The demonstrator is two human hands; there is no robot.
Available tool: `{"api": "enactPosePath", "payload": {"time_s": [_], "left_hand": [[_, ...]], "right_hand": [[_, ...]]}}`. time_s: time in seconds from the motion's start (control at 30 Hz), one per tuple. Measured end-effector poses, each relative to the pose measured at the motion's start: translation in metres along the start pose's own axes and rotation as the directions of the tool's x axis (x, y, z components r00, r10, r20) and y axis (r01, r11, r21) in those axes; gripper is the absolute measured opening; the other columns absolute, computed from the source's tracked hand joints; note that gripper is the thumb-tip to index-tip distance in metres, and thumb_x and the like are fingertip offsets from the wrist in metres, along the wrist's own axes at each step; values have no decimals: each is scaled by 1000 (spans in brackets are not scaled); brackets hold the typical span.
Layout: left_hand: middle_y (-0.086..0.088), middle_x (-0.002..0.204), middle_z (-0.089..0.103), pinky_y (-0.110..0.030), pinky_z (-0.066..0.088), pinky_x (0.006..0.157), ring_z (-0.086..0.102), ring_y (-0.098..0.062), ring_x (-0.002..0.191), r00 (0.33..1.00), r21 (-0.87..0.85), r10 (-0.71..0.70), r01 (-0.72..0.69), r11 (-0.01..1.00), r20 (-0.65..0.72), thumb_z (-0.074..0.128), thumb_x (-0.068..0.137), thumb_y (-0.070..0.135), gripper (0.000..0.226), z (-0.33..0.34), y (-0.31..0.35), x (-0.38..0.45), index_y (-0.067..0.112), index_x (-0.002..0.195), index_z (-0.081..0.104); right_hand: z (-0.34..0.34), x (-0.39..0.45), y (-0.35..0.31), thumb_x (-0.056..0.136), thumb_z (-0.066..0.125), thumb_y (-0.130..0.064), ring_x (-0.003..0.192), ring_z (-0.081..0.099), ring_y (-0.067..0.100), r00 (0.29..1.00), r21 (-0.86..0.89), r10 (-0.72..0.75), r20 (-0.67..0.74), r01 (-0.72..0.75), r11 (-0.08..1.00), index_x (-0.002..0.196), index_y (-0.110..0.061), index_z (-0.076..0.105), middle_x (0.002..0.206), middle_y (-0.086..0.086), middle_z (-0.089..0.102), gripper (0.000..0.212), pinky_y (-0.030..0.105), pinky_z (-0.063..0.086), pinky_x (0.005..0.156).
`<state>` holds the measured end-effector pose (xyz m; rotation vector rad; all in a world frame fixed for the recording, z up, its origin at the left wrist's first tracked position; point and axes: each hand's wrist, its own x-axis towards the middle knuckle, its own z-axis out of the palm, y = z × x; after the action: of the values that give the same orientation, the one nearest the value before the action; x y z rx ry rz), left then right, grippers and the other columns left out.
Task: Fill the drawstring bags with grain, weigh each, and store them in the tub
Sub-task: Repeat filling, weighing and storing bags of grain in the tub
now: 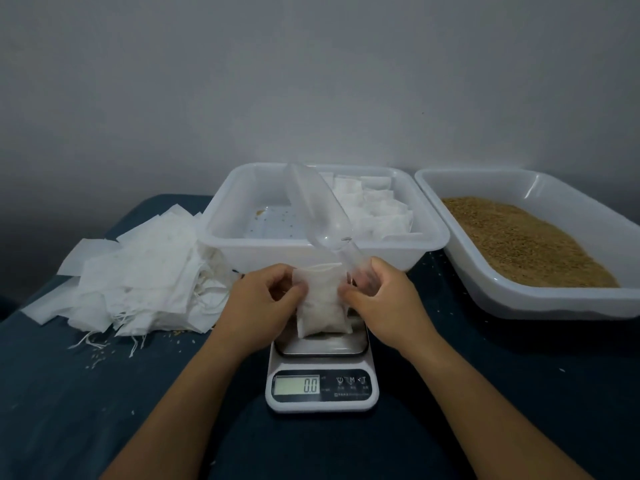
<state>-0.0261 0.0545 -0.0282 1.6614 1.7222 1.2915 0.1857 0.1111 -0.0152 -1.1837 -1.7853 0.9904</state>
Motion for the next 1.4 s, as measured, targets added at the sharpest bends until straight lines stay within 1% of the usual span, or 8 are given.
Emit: {"api": "enactPosePath", "payload": {"time_s": [0.17, 0.27, 0.43, 0.63, 0.83, 1.07, 1.27, 1.4], "left_hand": [[26, 88, 70, -9, 48, 70, 65, -2, 80, 994, 114, -18, 30, 993, -107, 74, 93, 30, 14, -2, -2, 2, 42, 101, 73], [16, 89, 70, -21, 53, 79, 65, 0, 82, 975, 52, -129, 140, 989, -180, 71, 95, 33, 18, -5, -11, 7, 36, 113, 74], [12, 92, 70, -36, 58, 84, 65, -5, 84, 909, -73, -321, 314, 947, -264, 66, 98, 36, 10, -4, -32, 17, 33, 106, 72], [17, 89, 68, -28, 46, 79, 61, 1, 84, 905, 59, -306, 337, 940, -297, 62, 99, 38, 11, 2, -46, 24, 32, 105, 71], [18, 88, 69, -30, 48, 81, 62, 2, 84, 902, 82, -333, 368, 926, -276, 63, 97, 40, 12, 3, -48, 25, 35, 102, 73], [18, 89, 72, -25, 49, 80, 66, -2, 90, 917, 5, -309, 321, 947, -252, 61, 100, 46, 20, 3, -39, 24, 33, 93, 74], [4, 73, 71, -36, 52, 71, 65, -14, 72, 984, 117, -158, 168, 979, -88, 40, 99, 68, 67, 4, -19, 18, 13, 76, 70], [15, 73, 66, -27, 47, 67, 62, -1, 70, 993, 232, -106, 117, 966, -58, 66, 92, 57, 33, 6, -9, 20, 31, 71, 67]], "right_hand": [[-4, 4, 6, 88, 82, -35, 81, 65, 13, 999, -93, -24, -47, 19, 995, 94, -16, 65, 94, -4, 70, 27, 29, 55, 70], [-7, 6, 10, 90, 79, -39, 56, 49, 5, 986, -105, -46, -162, 29, 994, 73, -18, 50, 67, -17, 59, 40, 17, 39, 50], [-9, 6, 18, 92, 75, -42, 71, 66, 33, 975, -68, -43, -217, 29, 997, 80, -13, 53, 79, 7, 66, 38, 50, 59, 65], [-9, 12, 34, 89, 71, -45, 74, 67, 32, 972, -31, -23, -235, 16, 999, 82, -22, 55, 82, 4, 69, 29, 55, 60, 69], [-5, 17, 43, 85, 70, -48, 61, 55, 4, 971, -33, -65, -229, 59, 998, 77, -25, 53, 69, -16, 62, 29, 21, 51, 60], [-5, 18, 45, 92, 75, -36, 63, 59, 16, 972, -35, -87, -217, 81, 996, 78, -22, 55, 72, -4, 64, 28, 38, 56, 61], [-5, 18, 46, 92, 75, -31, 60, 52, 2, 971, -34, -92, -222, 87, 996, 81, -14, 57, 77, -1, 63, 28, 17, 47, 57], [-5, 15, 44, 93, 76, -28, 60, 50, 4, 970, -5, -94, -223, 95, 995, 79, -12, 55, 71, 2, 61, 30, 18, 47, 57]]}}
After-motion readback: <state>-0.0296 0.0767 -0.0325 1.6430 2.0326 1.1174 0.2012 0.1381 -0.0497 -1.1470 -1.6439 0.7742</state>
